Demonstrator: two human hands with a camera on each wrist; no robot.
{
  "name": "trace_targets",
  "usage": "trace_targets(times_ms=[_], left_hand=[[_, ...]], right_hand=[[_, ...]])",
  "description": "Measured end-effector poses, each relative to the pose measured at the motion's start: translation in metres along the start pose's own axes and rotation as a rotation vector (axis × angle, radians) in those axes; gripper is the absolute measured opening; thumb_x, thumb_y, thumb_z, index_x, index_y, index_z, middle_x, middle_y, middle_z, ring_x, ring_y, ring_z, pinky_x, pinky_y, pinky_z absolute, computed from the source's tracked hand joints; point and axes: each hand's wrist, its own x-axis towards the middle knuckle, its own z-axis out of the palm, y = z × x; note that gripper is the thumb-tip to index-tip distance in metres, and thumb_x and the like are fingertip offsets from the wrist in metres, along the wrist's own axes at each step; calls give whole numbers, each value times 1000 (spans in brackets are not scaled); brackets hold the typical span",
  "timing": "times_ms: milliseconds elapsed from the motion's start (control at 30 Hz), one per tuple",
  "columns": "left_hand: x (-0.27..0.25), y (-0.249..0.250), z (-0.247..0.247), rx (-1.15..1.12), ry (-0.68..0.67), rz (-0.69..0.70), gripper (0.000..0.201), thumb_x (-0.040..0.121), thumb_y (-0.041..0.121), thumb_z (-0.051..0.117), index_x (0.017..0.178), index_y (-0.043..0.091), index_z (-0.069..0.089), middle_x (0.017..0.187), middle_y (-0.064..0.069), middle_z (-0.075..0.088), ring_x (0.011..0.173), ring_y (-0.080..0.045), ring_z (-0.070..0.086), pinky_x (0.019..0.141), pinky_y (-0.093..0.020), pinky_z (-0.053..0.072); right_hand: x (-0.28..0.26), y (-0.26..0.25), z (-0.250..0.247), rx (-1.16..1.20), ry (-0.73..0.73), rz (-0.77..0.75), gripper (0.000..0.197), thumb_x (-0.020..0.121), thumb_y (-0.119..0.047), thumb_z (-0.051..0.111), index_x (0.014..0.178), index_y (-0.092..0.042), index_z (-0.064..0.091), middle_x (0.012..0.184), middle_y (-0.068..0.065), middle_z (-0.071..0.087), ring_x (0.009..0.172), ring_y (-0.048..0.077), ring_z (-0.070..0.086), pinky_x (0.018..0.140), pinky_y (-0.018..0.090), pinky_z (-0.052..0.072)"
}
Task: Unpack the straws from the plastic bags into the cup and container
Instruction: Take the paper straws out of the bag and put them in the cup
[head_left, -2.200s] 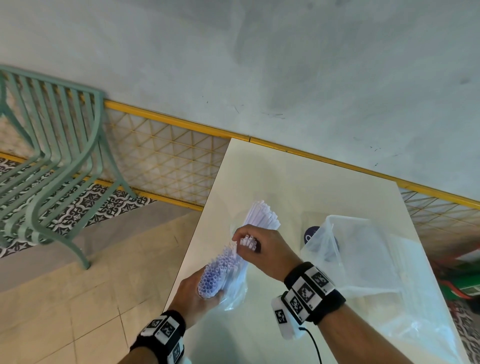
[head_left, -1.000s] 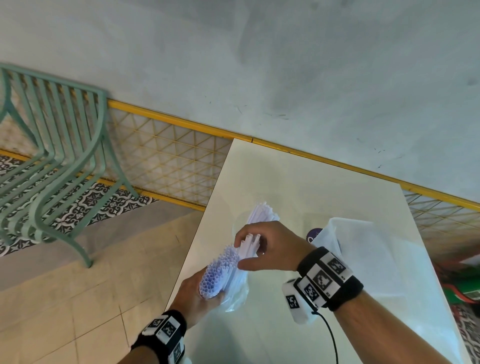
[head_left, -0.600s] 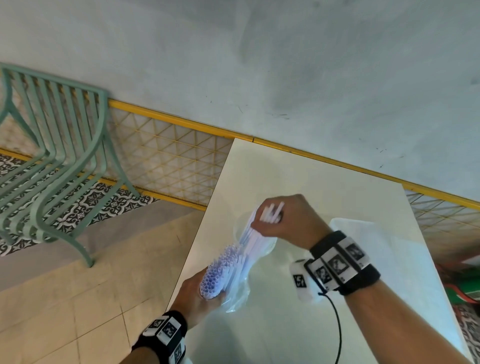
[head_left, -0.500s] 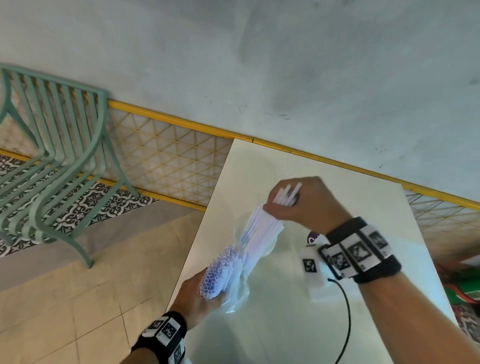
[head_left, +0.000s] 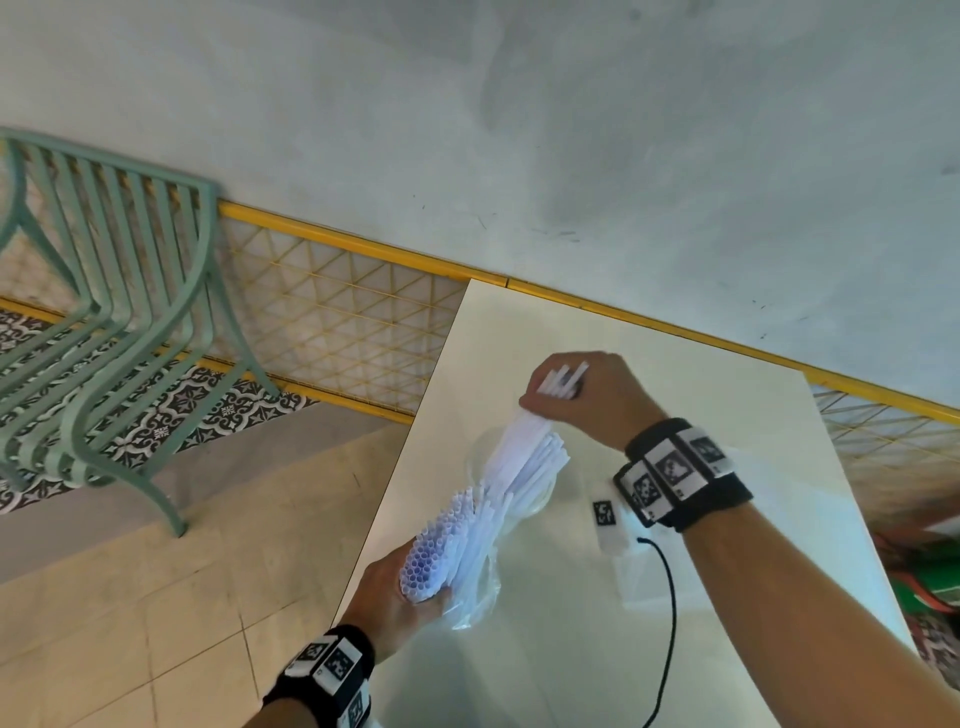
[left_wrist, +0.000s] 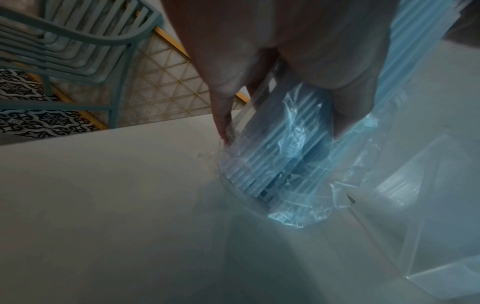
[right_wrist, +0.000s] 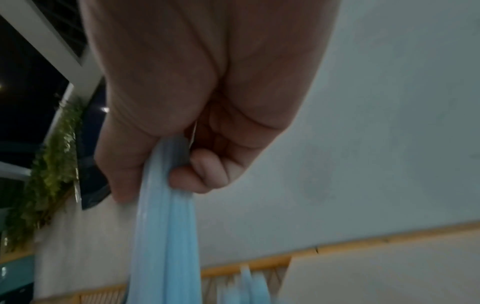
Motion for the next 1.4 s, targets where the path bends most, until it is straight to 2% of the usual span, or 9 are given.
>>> trace_targets(times_ms=[100,267,433,600,767,967,1167,1300,1400], left_hand=[[0,0,0,8,-5,1,40,74,30,80,106,37,57,94,47,58,90,18,60,73,0,45],[0,0,-1,6,4,-12,41,75,29,80,108,35,57,94,30,66,91,19,59,74,1,43],[0,-5,0,8,11,-41,49,71,39,79,116,34,60,108,22,67,99,9,62,87,-13,47],[-1,-2,0,16,4,-27,45,73,37,79,112,37,59,105,24,67,96,15,60,85,-9,47],[-2,4,-2,-8,-12,-29,44,75,33,79,113,37,57,106,26,65,97,19,58,77,2,43],[-5,7,-2,-3,-9,-23,38,75,27,79,103,39,57,92,32,67,90,19,60,73,1,43],[-6,11,-1,-13,0,-32,38,76,20,79,97,39,55,83,34,66,85,21,59,69,2,43],[-7,16,-2,21,-26,-5,41,77,20,78,94,45,51,87,54,54,86,24,56,68,3,41],[-6,14,-2,29,-13,-1,37,75,23,79,94,44,55,91,48,57,87,17,59,69,1,42]], right_hand=[[-3,23,22,33,-49,68,31,74,-32,85,100,-28,70,97,-15,70,83,-1,62,70,13,43],[-19,30,37,70,231,46,73,76,-38,82,138,-34,43,134,-22,47,112,-6,49,84,3,39],[-40,41,74,-328,-11,-64,71,94,-63,37,153,-24,24,160,-10,25,149,6,12,119,34,19],[-35,52,89,-440,30,-79,67,96,-59,37,152,-26,26,162,-13,19,151,8,7,118,34,14],[-25,47,88,-589,5,-55,73,97,-63,-1,150,-27,34,158,-14,30,149,11,17,116,48,21],[-45,16,65,-327,1,-233,50,85,-6,49,132,-21,54,135,-7,54,125,14,49,103,37,42],[-77,3,68,-413,-341,-167,61,87,-35,64,143,-22,43,140,-10,48,130,8,39,105,27,41],[-87,17,82,-254,-263,-119,45,85,-32,71,126,-21,58,124,-9,55,103,0,49,90,17,41],[-94,25,94,-76,-150,-88,34,78,-26,77,110,-20,66,105,-10,57,79,2,52,74,14,46]])
